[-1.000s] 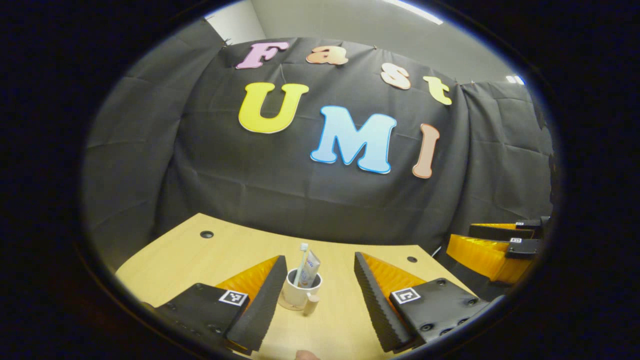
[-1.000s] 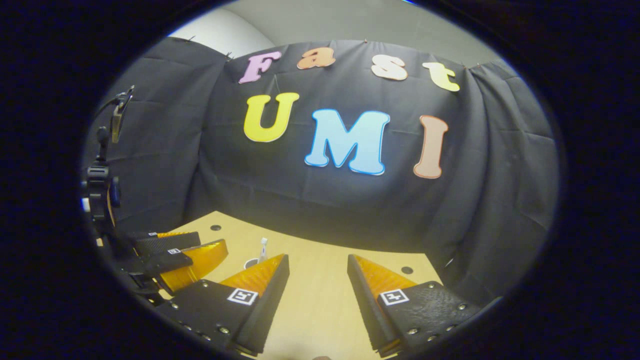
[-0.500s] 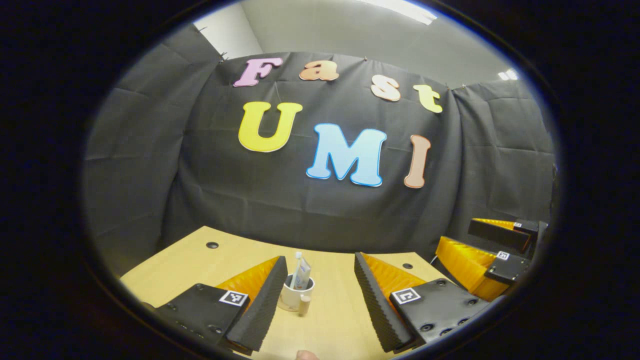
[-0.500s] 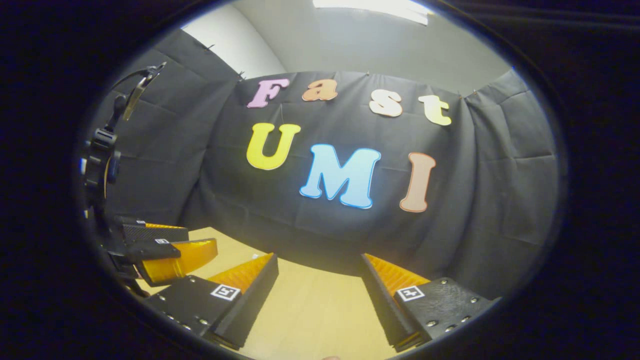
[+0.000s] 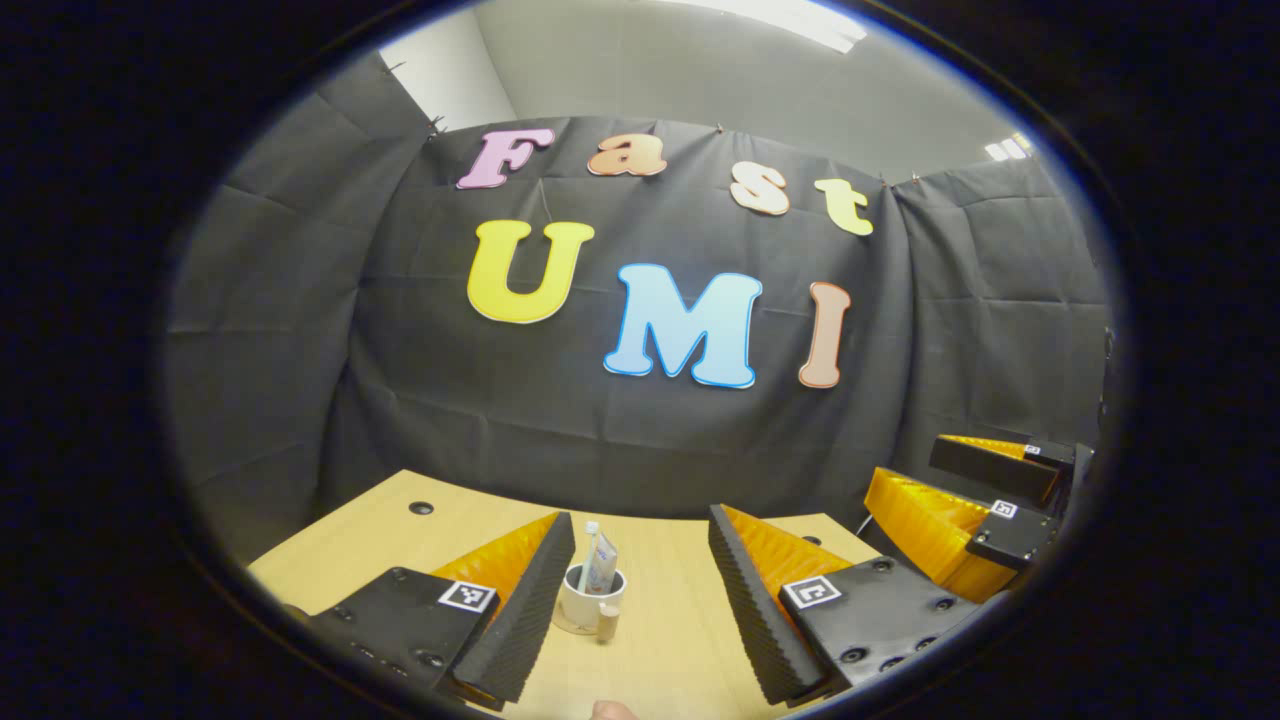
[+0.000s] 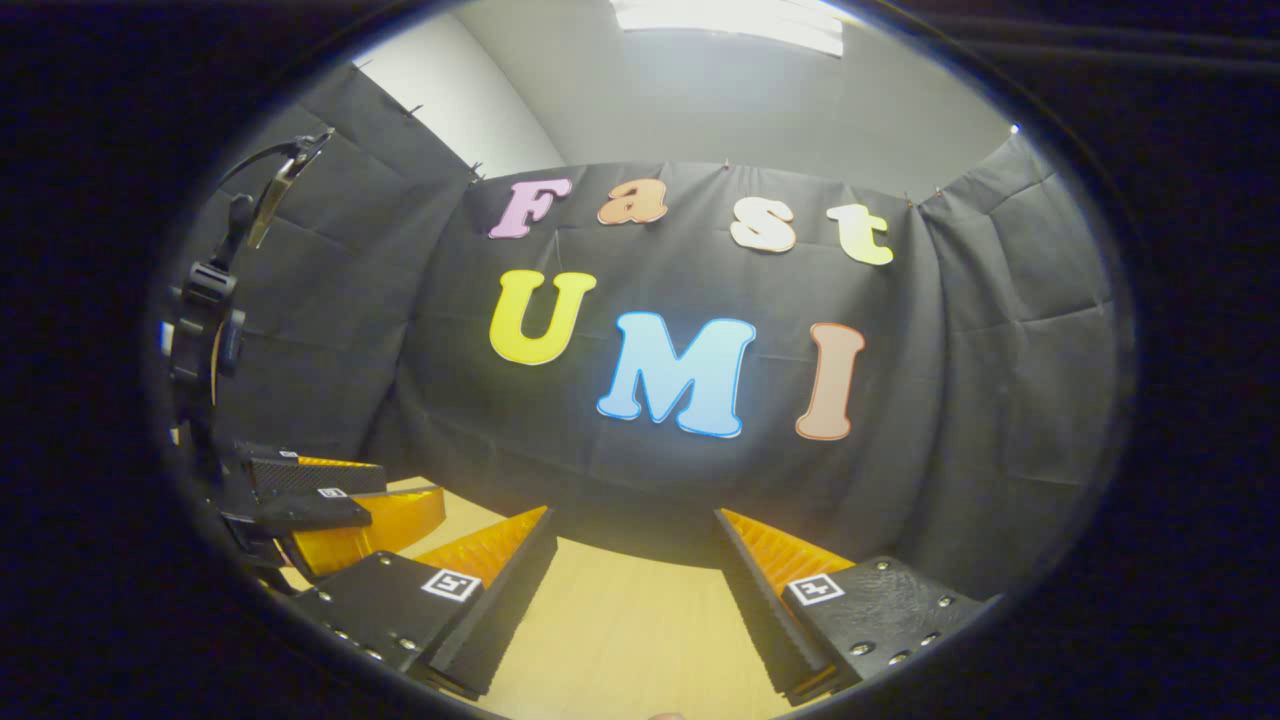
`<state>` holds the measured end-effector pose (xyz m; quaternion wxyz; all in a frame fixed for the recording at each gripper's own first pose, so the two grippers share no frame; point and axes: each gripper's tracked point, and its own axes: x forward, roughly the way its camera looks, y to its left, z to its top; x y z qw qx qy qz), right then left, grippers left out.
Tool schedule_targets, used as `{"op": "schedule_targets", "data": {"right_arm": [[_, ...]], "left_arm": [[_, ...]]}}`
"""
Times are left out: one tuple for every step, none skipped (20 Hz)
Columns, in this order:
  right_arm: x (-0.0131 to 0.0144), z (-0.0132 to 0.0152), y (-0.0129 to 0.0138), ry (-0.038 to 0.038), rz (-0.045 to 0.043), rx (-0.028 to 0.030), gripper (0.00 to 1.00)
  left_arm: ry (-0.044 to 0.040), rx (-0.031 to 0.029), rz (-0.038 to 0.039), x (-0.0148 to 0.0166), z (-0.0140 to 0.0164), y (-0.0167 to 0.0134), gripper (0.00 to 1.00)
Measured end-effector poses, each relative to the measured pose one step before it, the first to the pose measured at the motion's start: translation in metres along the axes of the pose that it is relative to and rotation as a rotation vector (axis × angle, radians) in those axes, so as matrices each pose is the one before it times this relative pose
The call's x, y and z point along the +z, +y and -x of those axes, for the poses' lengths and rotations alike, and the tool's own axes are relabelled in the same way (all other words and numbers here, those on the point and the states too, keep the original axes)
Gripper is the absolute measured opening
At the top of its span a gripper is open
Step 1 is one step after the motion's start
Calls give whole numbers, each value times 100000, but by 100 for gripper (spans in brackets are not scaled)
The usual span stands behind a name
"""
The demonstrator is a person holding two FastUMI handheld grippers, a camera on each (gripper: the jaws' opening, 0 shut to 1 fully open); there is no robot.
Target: Put the toothbrush and toothpaste on the desktop into the cup, then pick up the cup and place it on the coaster on the desktop.
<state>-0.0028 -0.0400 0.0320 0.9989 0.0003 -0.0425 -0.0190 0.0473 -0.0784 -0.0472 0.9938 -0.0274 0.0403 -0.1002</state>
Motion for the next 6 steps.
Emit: {"op": "schedule_targets", "data": {"right_arm": [[116, -35, -121, -310, -370, -412, 96], [53, -201, -95, -423, -376, -472, 96], [-74, -71, -26, 176, -187, -382, 96], [44, -153, -37, -170, -151, -283, 96], [-34, -118, -28, 305, 66, -132, 96], [-27, -176, -103, 102, -107, -474, 96]], "left_arm": [[-321, 35, -488, 270, 90, 17, 88], [-288, 76, -855, 127, -88, 119, 88], [-334, 167, -937, 155, 3, 161, 88], [-240, -170, -581, 160, -112, 42, 88], [-307, -287, 21, 213, -121, -129, 88], [127, -182, 141, 32, -34, -68, 88]]}}
